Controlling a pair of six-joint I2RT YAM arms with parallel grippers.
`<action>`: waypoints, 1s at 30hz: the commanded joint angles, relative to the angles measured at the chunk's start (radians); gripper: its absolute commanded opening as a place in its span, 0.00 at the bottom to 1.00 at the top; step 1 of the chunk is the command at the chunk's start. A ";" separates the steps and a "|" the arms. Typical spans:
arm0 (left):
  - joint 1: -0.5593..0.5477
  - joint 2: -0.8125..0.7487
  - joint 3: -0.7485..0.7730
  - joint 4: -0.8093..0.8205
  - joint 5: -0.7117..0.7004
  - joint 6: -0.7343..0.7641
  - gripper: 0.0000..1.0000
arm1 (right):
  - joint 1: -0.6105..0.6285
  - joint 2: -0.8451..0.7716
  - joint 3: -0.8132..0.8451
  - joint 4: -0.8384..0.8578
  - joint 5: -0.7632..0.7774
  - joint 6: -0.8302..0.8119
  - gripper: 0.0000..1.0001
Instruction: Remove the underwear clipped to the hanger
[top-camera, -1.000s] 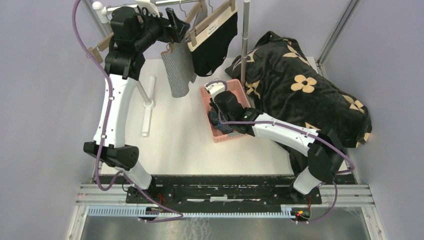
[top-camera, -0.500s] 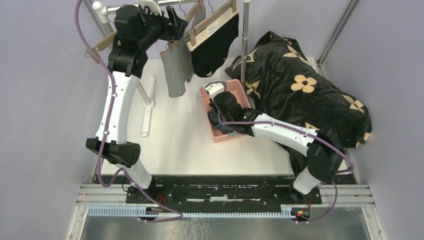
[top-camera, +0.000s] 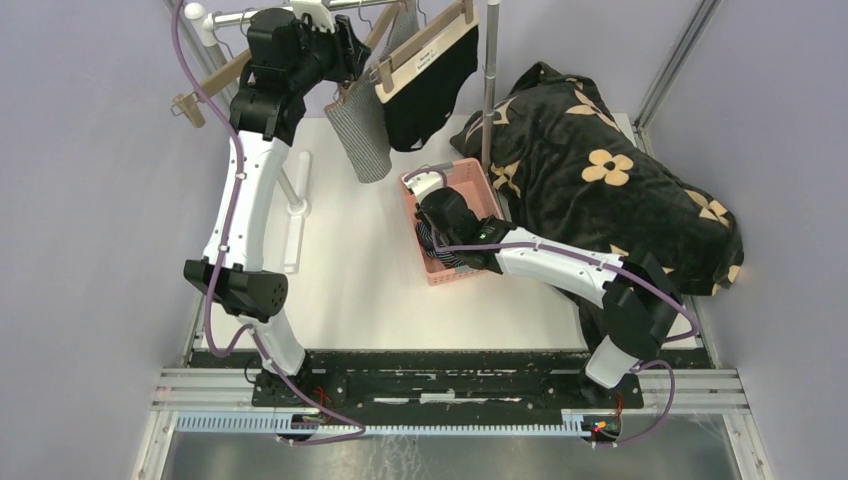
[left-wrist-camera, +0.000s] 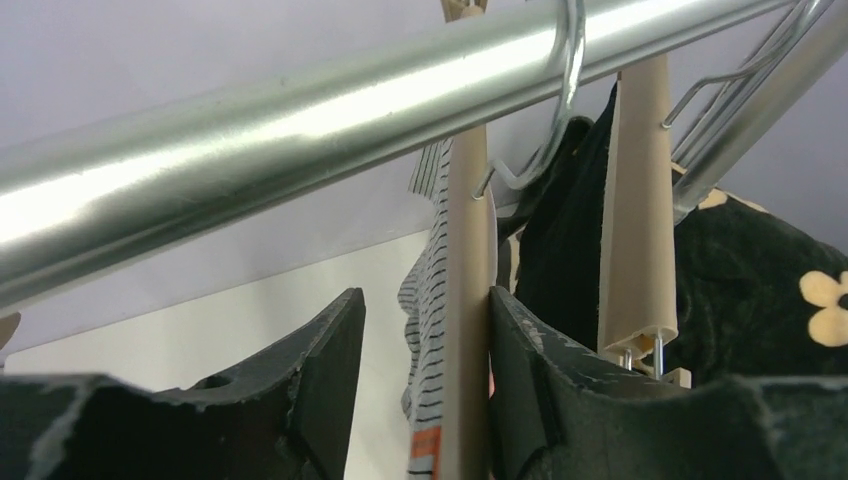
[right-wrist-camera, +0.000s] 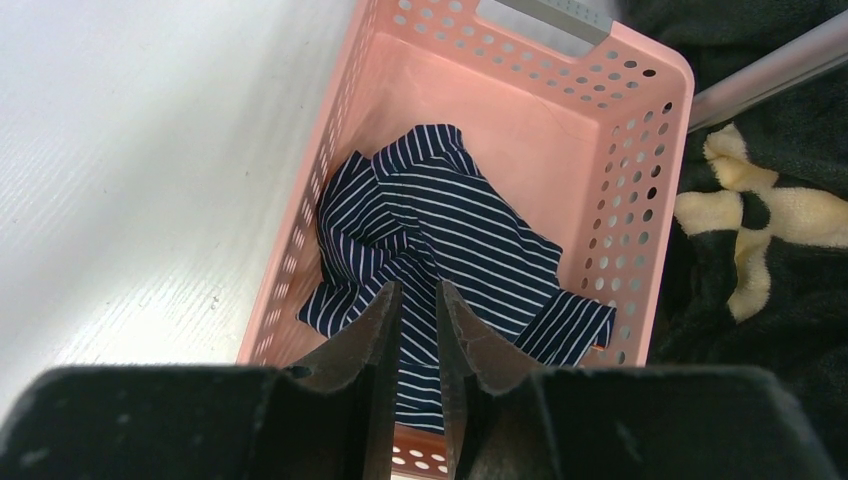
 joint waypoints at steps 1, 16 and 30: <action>-0.010 0.003 0.043 -0.012 -0.009 0.062 0.53 | 0.007 0.001 0.038 0.018 0.010 -0.011 0.27; -0.023 0.014 0.037 0.017 -0.003 0.080 0.03 | 0.015 0.017 0.042 0.020 0.002 -0.012 0.27; -0.023 -0.069 0.025 0.155 -0.158 0.073 0.03 | 0.025 0.049 0.059 0.013 -0.007 -0.029 0.27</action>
